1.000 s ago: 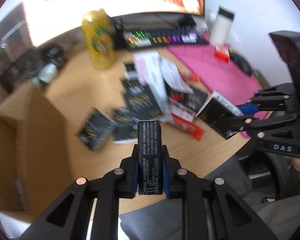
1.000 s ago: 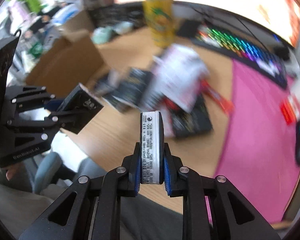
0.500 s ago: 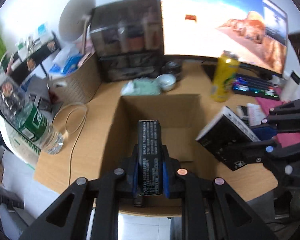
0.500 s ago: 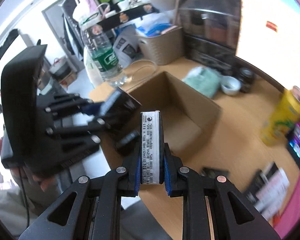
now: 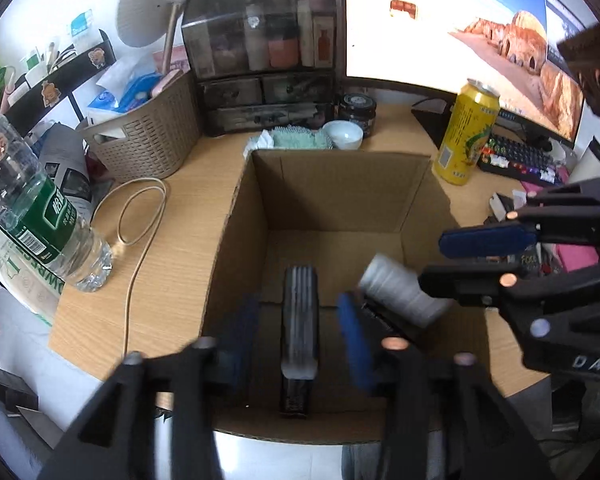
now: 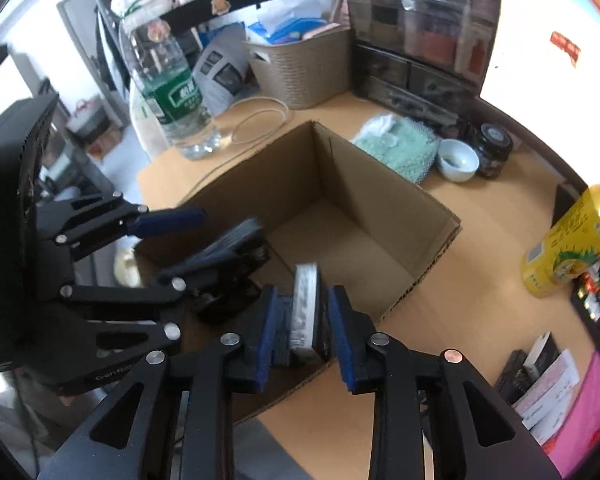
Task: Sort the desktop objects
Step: 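Move both open tools back to the pile of tissue packs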
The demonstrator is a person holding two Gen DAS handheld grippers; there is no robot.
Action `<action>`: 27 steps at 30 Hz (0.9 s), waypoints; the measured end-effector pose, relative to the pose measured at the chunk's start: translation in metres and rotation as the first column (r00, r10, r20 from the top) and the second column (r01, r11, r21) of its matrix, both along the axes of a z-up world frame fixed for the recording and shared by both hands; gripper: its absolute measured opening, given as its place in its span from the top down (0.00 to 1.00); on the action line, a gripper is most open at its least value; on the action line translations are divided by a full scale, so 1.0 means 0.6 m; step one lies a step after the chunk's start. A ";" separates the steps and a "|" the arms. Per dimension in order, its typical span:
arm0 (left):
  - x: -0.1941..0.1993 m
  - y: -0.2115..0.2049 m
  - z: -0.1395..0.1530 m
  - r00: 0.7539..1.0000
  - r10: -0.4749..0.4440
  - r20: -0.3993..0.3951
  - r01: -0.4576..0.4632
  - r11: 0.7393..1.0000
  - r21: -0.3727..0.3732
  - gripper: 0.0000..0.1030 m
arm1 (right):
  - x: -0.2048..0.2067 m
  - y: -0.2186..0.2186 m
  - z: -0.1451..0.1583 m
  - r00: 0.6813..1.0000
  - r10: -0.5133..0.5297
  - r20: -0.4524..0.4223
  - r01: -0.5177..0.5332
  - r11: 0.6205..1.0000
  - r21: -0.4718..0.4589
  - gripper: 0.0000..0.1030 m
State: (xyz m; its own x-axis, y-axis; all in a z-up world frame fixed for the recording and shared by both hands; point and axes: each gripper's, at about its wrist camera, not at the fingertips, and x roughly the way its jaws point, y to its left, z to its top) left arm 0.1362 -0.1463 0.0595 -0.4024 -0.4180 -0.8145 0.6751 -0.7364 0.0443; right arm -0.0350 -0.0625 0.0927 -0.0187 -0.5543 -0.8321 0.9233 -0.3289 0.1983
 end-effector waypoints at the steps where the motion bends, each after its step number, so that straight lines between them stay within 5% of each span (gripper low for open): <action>1: 0.000 0.003 0.005 1.000 0.000 -0.006 0.000 1.000 -0.006 0.44 | -0.001 0.009 0.007 1.000 -0.008 -0.005 0.008 1.000 -0.011 0.72; 6: -0.017 0.041 0.040 0.998 -0.048 -0.041 0.046 0.998 -0.044 0.44 | -0.015 0.091 0.050 0.997 -0.059 -0.047 0.056 0.997 -0.062 0.72; 12: -0.097 0.139 0.067 0.974 -0.217 -0.063 0.212 0.974 -0.078 0.36 | -0.073 0.238 0.055 0.970 -0.231 -0.074 0.227 0.972 -0.057 0.62; 18: -0.212 0.222 0.015 0.931 -0.365 -0.008 0.365 0.931 -0.012 0.35 | -0.134 0.368 -0.039 0.917 -0.398 -0.012 0.398 0.916 0.047 0.61; 22: -0.272 0.225 -0.059 0.931 -0.362 0.043 0.357 0.929 0.094 0.35 | -0.164 0.427 -0.123 0.882 -0.471 0.035 0.463 0.877 0.127 0.61; 27: -0.317 0.226 -0.099 0.926 -0.373 0.050 0.360 0.916 0.178 0.35 | -0.198 0.465 -0.170 0.851 -0.521 0.060 0.508 0.848 0.152 0.61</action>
